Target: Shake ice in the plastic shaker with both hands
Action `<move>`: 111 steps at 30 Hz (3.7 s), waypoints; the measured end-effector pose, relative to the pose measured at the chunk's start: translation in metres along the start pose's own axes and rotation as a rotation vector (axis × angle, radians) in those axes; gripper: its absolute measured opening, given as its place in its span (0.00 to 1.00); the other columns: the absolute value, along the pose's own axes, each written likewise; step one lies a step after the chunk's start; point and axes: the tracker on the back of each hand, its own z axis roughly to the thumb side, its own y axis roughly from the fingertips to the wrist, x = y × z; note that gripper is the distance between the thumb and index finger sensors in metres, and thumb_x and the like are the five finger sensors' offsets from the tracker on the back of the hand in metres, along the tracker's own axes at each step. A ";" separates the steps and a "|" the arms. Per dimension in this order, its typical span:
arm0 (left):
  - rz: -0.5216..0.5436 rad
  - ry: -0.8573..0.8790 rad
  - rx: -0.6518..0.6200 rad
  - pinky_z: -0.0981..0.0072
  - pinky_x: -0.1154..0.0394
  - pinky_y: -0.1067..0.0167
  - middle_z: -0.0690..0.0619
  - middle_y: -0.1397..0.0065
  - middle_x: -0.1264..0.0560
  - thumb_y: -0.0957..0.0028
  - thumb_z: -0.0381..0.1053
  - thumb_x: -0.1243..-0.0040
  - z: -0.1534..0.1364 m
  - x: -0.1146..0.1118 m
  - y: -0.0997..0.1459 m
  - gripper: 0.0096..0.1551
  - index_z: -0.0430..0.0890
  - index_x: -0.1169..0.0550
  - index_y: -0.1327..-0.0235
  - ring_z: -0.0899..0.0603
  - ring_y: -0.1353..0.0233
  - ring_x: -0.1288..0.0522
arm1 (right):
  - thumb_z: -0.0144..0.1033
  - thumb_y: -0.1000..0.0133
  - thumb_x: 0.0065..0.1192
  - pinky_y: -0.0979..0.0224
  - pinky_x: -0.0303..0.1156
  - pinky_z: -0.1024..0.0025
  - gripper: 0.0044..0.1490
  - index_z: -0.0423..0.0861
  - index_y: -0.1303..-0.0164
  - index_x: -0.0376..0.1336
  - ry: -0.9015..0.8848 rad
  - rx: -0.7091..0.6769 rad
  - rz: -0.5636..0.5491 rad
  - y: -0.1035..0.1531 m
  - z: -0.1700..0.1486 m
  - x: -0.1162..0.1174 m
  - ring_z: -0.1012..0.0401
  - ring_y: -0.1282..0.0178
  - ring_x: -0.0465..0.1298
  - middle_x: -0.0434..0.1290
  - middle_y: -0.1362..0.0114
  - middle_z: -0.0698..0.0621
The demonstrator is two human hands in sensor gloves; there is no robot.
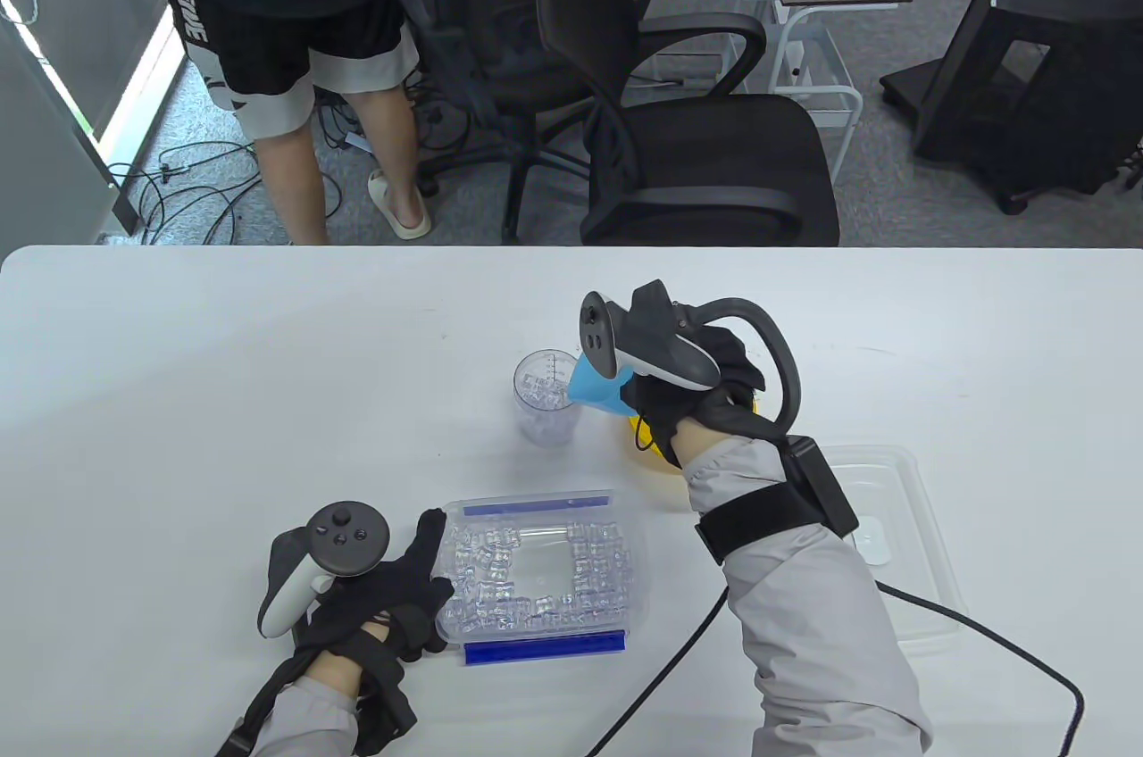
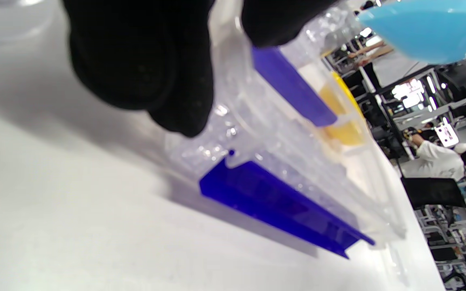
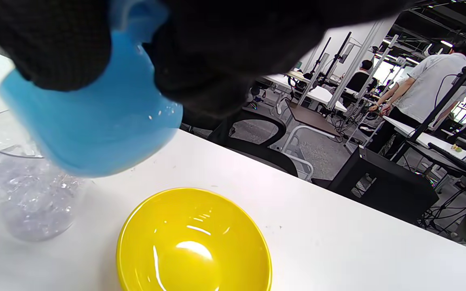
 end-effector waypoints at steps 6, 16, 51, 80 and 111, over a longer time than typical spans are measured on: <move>0.000 0.003 -0.001 0.59 0.13 0.55 0.24 0.33 0.27 0.34 0.45 0.46 0.000 0.000 0.000 0.44 0.43 0.56 0.15 0.41 0.50 0.13 | 0.54 0.52 0.73 0.71 0.78 0.62 0.36 0.40 0.45 0.74 -0.048 -0.018 -0.026 0.007 -0.009 0.003 0.59 0.76 0.79 0.83 0.57 0.43; -0.003 0.020 -0.004 0.60 0.13 0.56 0.24 0.33 0.26 0.34 0.44 0.46 -0.002 0.001 0.000 0.44 0.43 0.56 0.15 0.42 0.51 0.13 | 0.56 0.51 0.72 0.72 0.79 0.64 0.36 0.41 0.45 0.74 -0.103 -0.220 -0.068 0.060 -0.001 0.010 0.60 0.77 0.80 0.84 0.58 0.45; 0.054 0.020 0.001 0.61 0.12 0.58 0.25 0.36 0.23 0.36 0.44 0.42 0.001 0.001 0.001 0.43 0.30 0.49 0.18 0.43 0.53 0.11 | 0.57 0.52 0.68 0.73 0.79 0.65 0.35 0.42 0.46 0.74 -0.242 -0.517 0.148 0.043 0.078 0.130 0.62 0.78 0.79 0.83 0.59 0.47; 0.027 0.035 0.004 0.60 0.13 0.56 0.25 0.34 0.24 0.35 0.45 0.44 -0.001 0.001 0.001 0.44 0.31 0.51 0.17 0.42 0.52 0.12 | 0.58 0.53 0.70 0.73 0.79 0.66 0.35 0.43 0.48 0.75 -0.531 -0.438 -0.040 0.076 -0.010 0.117 0.62 0.78 0.79 0.84 0.60 0.48; 0.022 0.015 0.008 0.59 0.13 0.56 0.25 0.34 0.24 0.34 0.45 0.44 0.001 0.000 0.002 0.44 0.31 0.52 0.17 0.42 0.51 0.13 | 0.54 0.52 0.72 0.72 0.78 0.62 0.35 0.39 0.46 0.75 -0.460 -0.081 -0.020 0.017 -0.065 0.034 0.59 0.77 0.79 0.83 0.59 0.43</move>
